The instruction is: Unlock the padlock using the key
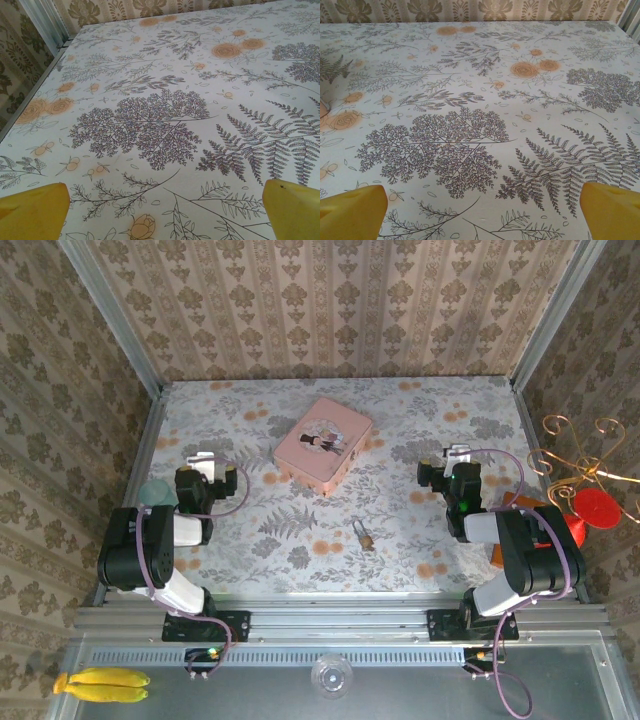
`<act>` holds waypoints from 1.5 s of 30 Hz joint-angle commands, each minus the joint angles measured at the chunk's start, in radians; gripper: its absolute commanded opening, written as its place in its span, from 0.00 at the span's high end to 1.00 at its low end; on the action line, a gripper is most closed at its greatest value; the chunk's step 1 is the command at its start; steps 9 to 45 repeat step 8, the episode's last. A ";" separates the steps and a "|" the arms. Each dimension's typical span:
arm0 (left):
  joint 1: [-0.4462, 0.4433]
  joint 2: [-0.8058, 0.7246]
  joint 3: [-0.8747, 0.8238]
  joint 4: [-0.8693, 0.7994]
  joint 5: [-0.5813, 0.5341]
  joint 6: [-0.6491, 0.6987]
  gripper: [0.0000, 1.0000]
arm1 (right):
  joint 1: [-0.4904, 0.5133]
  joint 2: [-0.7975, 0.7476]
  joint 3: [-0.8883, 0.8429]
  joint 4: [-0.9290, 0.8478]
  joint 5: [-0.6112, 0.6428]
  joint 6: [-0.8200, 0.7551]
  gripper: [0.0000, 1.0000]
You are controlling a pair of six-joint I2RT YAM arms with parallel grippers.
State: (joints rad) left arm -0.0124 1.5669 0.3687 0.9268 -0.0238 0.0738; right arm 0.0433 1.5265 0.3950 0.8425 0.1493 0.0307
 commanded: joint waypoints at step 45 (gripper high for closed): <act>-0.003 -0.010 0.018 0.004 -0.008 -0.014 0.00 | -0.014 0.000 0.012 0.012 -0.005 0.014 0.00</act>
